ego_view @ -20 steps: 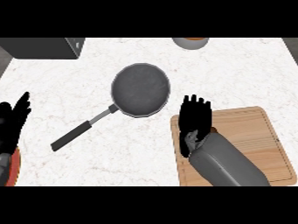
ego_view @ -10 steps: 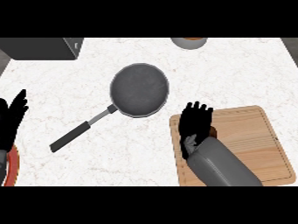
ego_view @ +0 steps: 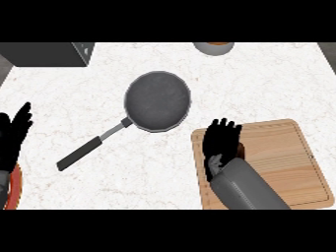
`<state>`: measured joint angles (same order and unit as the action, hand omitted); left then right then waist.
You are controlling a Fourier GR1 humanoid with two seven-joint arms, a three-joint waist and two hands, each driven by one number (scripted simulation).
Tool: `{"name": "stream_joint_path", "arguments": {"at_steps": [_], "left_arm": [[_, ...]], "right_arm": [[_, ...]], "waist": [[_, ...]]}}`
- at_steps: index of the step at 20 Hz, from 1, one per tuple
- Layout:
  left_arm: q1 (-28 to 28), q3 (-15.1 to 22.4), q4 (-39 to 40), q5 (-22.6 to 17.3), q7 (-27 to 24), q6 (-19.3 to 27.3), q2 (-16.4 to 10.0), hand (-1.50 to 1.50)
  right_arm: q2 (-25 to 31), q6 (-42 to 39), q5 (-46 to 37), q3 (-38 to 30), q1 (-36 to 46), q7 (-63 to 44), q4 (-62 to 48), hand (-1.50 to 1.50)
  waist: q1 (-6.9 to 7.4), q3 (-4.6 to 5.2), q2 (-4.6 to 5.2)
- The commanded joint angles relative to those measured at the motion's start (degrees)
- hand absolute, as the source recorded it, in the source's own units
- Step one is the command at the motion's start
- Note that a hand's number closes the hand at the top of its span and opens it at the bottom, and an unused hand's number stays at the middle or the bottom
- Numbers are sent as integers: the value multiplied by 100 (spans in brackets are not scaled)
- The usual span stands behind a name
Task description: Pick the sweet potato from the cutting board and place it in the pan
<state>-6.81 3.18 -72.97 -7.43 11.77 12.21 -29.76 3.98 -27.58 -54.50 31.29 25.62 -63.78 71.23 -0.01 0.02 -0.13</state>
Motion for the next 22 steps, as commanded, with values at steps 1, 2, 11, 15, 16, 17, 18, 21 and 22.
{"name": "stream_joint_path", "arguments": {"at_steps": [1, 2, 11, 15, 16, 17, 18, 21, 22], "left_arm": [[175, -46, -83, 94, -70, 44, 98, 0], [-309, 60, -127, 211, 404, 187, 140, 0], [-6, -174, 94, 147, -125, -268, 105, 0], [32, -49, -223, 359, 87, 12, 345, 0], [48, -25, -69, 411, 15, 82, 477, 0], [-273, -214, -91, 231, 324, -261, 161, 0], [-279, -326, 81, 288, 130, -260, 179, 0], [88, -378, 149, 333, -304, -274, 283, 0], [237, -223, -192, 491, -45, -90, 394, 0]], "right_arm": [[-117, -458, -263, 26, -309, -965, 381, -150], [-78, -492, -249, -191, -103, -796, 119, -150], [-388, -574, -699, -613, -119, -721, -322, -150], [-127, -584, -867, -956, -256, -216, -444, -150], [-340, -406, -1140, -662, -544, -445, -326, -150], [-327, -169, -1222, -662, -717, -307, -375, -150], [-137, -438, -1187, -812, -474, 24, -435, 150], [-57, -664, -1534, -514, -341, 298, -484, 150], [43, -681, -1622, -494, -448, 350, -274, 150]], "waist": [[-17, 0, -8], [-37, -2, 2], [24, 0, 9], [21, -3, 7], [0, -1, 6], [-11, -3, 8], [0, -2, 13], [19, 0, 12], [19, -2, 3]]}}
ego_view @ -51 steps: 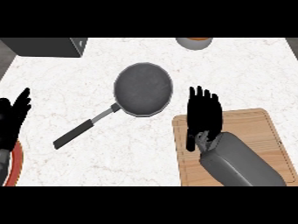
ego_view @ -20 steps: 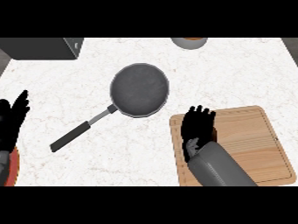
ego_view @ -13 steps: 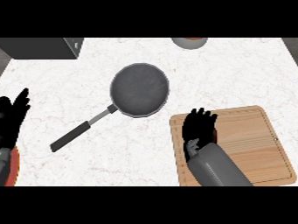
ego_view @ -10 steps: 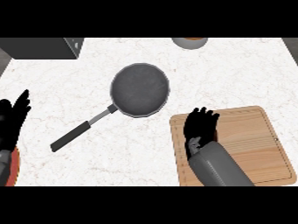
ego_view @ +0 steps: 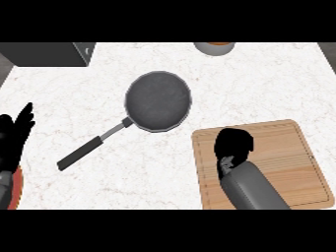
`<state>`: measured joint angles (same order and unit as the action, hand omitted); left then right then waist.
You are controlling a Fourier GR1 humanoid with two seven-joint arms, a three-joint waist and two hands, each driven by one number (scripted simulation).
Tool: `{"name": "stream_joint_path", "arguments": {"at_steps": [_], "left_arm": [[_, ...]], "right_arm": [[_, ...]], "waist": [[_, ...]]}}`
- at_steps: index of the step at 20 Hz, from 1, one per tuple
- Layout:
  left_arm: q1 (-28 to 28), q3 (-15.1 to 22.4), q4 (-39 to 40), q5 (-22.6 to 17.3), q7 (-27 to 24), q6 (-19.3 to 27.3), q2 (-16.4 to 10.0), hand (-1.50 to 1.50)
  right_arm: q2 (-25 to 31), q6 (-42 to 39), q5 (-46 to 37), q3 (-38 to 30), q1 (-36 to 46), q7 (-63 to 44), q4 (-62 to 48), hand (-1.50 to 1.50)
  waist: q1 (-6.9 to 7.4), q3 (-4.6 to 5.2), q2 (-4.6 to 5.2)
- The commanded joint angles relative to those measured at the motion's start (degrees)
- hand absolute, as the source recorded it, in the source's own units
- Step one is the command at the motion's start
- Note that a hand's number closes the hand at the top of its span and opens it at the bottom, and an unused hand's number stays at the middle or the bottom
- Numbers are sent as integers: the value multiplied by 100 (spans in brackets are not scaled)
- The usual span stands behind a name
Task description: Pick the sweet potato from the cutting board and place it in the pan
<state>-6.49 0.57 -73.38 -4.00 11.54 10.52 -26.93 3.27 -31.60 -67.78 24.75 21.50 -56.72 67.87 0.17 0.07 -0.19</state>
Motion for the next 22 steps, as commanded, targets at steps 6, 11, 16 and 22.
{"name": "stream_joint_path", "arguments": {"at_steps": [6, 11, 16, 22], "left_arm": [[162, -85, -87, 272, -8, -76, 283, 0], [-145, -448, 235, 137, 26, -328, 31, 0], [242, -269, -45, 280, 128, -44, 203, 0], [89, -369, -46, 268, 70, -151, 65, 0]], "right_arm": [[-15, -229, -678, 39, -106, -200, 251, 150], [-312, 56, -737, 75, -789, -421, 1179, 150], [-321, 1805, -189, 77, -2044, 86, 2620, 150], [-39, 2816, -1556, 982, -2156, 157, 4100, 150]], "waist": [[-17, -6, 14], [-95, -4, 2], [-341, -26, -114], [-189, -7, -64]]}}
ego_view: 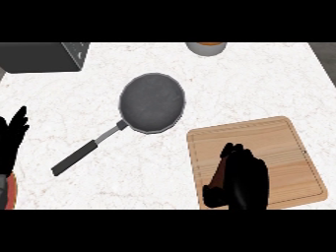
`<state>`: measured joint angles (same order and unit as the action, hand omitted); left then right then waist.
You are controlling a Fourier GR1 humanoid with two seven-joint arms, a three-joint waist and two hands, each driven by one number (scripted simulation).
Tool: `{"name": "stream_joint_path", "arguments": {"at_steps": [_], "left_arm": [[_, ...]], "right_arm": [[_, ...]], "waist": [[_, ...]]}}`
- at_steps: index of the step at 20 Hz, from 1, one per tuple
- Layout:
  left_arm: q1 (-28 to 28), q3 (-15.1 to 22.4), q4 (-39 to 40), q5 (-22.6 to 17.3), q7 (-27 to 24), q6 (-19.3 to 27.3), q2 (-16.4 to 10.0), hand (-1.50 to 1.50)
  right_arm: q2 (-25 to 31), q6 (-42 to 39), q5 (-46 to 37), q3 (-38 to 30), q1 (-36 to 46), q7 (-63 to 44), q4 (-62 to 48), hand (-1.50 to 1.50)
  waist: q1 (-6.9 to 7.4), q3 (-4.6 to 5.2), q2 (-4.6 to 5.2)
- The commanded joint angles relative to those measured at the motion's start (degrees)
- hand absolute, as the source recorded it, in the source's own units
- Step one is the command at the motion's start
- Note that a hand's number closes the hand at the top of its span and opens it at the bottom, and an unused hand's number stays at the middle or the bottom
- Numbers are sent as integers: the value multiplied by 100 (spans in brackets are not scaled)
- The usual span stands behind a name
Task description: Pick the sweet potato from the cutting board and place it in the pan
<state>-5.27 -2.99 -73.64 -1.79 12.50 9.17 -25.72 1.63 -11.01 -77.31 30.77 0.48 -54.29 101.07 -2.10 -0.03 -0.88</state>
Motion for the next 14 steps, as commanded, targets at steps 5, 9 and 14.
{"name": "stream_joint_path", "arguments": {"at_steps": [5, 9, 14], "left_arm": [[-312, 84, 53, 96, 164, 35, 161, 0], [52, 23, -339, 201, 171, -68, 145, 0], [-373, -75, 200, 195, -44, -258, 155, 0]], "right_arm": [[-77, 1284, -1392, 1323, -284, -227, 1312, 150], [-158, 1066, -1209, 1234, 279, -614, 1224, 150], [-161, 1827, -290, 735, 1728, -1050, 9, 150]], "waist": [[125, 3, 63], [229, 2, 80], [265, 3, 106]]}}
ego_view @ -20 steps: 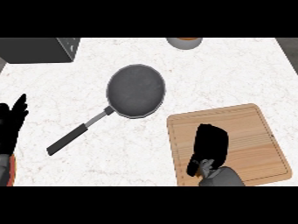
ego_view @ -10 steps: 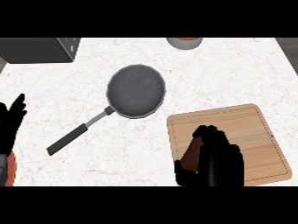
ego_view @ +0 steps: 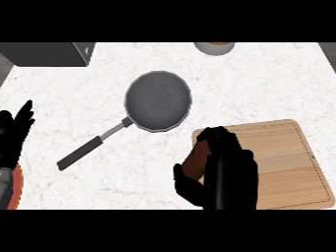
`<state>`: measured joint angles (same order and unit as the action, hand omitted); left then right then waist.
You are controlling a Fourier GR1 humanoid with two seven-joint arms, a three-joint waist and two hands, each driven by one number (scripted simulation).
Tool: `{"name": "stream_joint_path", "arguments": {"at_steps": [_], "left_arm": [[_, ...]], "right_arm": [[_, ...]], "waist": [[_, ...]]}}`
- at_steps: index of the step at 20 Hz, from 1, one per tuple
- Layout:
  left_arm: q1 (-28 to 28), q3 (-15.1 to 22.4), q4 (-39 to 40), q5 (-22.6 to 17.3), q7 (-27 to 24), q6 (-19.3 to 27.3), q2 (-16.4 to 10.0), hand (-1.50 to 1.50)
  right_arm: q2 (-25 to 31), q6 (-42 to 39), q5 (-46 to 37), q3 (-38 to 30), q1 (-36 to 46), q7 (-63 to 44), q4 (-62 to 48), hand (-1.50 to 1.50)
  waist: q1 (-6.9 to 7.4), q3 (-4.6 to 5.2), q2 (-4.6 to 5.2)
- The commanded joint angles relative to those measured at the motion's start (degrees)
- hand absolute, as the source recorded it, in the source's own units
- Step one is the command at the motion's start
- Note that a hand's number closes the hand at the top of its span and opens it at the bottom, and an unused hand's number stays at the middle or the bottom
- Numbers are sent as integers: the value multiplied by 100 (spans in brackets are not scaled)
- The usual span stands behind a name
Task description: Pick the sweet potato from the cutting board and place it in the pan
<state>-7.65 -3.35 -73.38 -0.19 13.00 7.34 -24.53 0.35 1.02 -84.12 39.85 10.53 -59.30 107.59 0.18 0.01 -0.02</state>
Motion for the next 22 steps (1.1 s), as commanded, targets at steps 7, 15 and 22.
{"name": "stream_joint_path", "arguments": {"at_steps": [7, 15, 22], "left_arm": [[-135, -52, 137, 97, -198, -100, 49, 0], [-56, 78, -346, 163, 164, -136, 122, 0], [-321, 129, -256, 220, 234, -244, 140, 0]], "right_arm": [[-34, 1554, 1785, -1550, 2086, 79, -2241, 150], [-35, 2906, 3000, -1924, 3550, 630, -5005, 150], [-35, 4036, 4118, -1902, 4019, 1686, -6880, 150]], "waist": [[143, -3, 63], [303, -7, 71], [500, -14, 141]]}}
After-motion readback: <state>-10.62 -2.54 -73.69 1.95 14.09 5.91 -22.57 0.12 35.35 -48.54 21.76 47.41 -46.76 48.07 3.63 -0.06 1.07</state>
